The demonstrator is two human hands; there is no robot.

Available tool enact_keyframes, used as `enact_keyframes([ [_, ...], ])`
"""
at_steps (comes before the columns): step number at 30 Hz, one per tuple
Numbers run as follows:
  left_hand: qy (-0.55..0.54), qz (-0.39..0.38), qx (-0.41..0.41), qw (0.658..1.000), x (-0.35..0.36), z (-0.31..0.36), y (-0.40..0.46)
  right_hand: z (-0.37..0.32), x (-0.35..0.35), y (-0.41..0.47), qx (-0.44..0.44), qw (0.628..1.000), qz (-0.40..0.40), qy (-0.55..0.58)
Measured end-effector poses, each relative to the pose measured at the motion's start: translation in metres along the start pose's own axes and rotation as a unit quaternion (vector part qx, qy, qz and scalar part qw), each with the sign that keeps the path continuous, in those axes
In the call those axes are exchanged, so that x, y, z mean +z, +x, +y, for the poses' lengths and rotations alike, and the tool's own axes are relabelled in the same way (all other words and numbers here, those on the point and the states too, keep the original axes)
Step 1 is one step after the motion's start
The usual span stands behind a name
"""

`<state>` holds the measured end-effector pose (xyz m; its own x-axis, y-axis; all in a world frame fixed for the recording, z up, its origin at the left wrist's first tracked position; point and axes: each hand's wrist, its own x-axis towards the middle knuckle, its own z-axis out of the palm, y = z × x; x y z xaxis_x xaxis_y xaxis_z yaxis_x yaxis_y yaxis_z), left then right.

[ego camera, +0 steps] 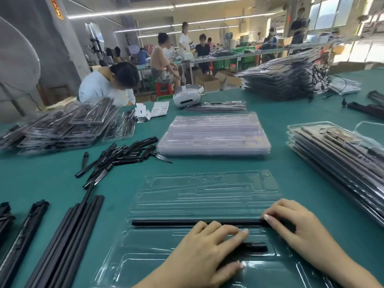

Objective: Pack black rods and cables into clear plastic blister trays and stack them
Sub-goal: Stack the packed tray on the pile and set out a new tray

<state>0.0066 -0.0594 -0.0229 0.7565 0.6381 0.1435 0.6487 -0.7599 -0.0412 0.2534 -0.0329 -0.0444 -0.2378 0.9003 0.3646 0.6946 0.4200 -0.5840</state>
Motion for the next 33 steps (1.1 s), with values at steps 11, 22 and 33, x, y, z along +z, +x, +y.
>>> enact_keyframes([
  [11, -0.007, -0.010, -0.173, 0.985, -0.030, -0.061, -0.049, -0.005, -0.005, 0.012, 0.030, 0.996, -0.035, -0.070],
  [22, 0.108, -0.114, -0.681, 0.716, -0.039, -0.175, -0.222, -0.106, 0.037, 0.051, -0.159, 0.966, -0.065, -0.191],
  [33, -0.207, -0.089, -0.645, 0.730, -0.077, -0.164, -0.241, -0.160, 0.086, 0.040, -0.189, 0.955, -0.207, -0.093],
])
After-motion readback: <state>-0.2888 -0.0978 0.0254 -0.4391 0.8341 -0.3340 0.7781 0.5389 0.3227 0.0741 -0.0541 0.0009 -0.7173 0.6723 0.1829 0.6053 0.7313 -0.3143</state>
